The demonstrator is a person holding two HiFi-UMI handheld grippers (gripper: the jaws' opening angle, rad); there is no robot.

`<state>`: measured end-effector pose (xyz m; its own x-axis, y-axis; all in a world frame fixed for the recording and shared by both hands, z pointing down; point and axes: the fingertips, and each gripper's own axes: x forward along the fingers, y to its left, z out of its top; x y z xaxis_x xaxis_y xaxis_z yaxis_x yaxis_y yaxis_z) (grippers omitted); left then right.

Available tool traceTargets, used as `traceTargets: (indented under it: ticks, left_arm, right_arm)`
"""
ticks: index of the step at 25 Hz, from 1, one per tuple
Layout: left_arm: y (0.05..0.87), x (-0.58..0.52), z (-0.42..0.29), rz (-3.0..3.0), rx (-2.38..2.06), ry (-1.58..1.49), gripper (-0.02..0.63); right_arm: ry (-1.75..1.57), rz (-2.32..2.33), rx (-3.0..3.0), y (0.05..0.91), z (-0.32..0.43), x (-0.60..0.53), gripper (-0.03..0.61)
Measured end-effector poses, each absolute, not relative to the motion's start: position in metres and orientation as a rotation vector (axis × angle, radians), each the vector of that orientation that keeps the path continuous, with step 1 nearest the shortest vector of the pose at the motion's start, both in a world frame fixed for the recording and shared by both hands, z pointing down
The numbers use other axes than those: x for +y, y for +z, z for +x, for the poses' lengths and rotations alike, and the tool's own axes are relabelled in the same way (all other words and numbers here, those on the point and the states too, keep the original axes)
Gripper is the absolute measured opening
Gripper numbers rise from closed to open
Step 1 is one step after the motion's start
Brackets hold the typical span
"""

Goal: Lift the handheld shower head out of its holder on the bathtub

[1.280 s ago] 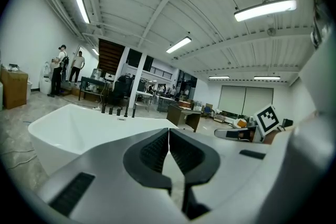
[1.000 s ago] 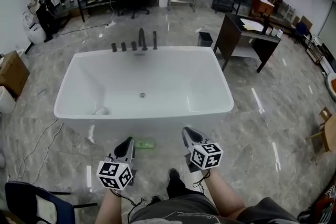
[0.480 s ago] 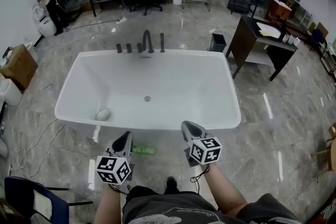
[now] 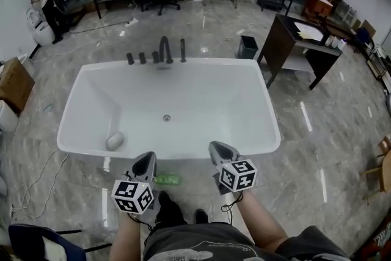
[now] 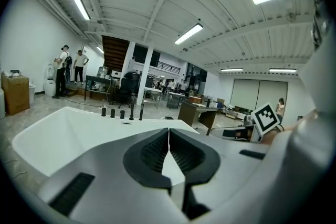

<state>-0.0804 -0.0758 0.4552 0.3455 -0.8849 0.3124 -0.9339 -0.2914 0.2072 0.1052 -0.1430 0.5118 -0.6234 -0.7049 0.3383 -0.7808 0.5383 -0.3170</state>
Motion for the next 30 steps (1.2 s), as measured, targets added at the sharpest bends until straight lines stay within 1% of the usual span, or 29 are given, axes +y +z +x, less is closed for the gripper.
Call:
traceTargets:
  ticks: [8,12,18,25,30]
  left_arm:
    - [0.458,-0.149,-0.139,2.341,-1.487,0.177,0.015]
    - [0.466,-0.175,-0.17,2.371,-1.41,0.197,0.015]
    - [0.48,-0.207,-0.204,2.389,-1.354,0.206,0.015]
    - [0.486,-0.235,-0.222,2.369,-1.348,0.184,0.015]
    - [0.488,-0.256,-0.214,2.35,-1.36,0.189,0.015]
  right_arm:
    - [0.644,1.401,-2.531,0.507,0.056,-0.199,0.037]
    - [0.683,1.51,-2.492,0.509,0.031,-0.22,0.037]
    - [0.645,1.575,-2.437,0.513,0.008,-0.241,0.037]
    - [0.617,1.593,-2.406,0.512,-0.004,-0.276,0.037]
    - [0.606,1.557,-2.422,0.513,-0.004,-0.314,0.038]
